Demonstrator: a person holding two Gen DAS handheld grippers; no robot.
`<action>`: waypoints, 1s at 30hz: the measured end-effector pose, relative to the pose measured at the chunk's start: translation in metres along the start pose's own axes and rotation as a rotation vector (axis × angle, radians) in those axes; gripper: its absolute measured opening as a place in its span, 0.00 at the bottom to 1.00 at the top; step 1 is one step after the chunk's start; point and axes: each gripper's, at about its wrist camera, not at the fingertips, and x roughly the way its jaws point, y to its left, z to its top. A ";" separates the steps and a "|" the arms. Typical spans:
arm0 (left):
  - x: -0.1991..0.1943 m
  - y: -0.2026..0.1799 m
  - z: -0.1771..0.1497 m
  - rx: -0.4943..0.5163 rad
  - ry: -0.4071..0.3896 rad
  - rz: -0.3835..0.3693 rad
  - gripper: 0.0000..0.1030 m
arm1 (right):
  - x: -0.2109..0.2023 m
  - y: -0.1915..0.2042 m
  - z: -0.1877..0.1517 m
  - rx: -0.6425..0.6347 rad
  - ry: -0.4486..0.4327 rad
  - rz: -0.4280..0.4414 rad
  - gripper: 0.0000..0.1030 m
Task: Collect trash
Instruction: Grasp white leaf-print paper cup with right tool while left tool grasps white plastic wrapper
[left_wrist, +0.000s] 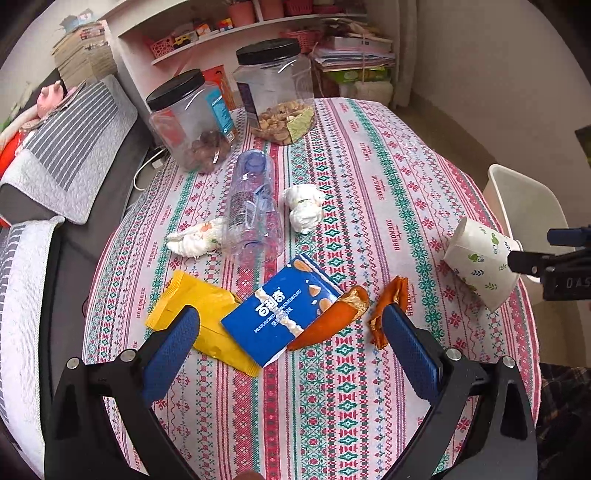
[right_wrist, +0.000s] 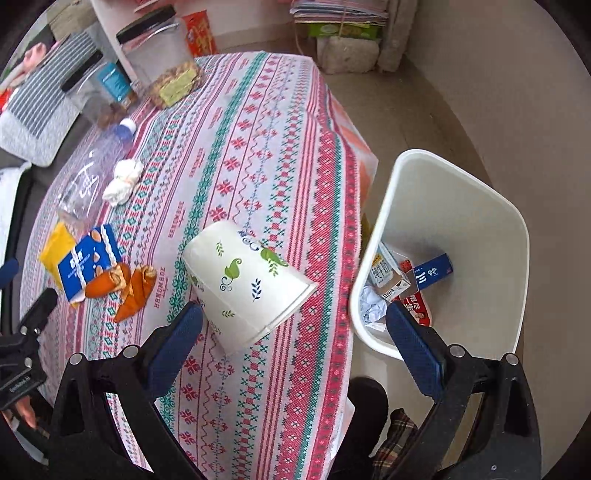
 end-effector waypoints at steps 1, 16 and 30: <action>-0.001 0.005 0.000 -0.014 -0.001 -0.007 0.93 | 0.005 0.004 0.001 -0.022 0.011 -0.011 0.93; 0.014 0.096 0.018 -0.296 0.049 -0.065 0.93 | 0.036 0.028 0.020 -0.060 0.095 0.100 0.69; 0.091 0.166 0.045 -0.625 0.222 -0.116 0.69 | 0.011 0.049 0.053 0.036 -0.039 0.222 0.70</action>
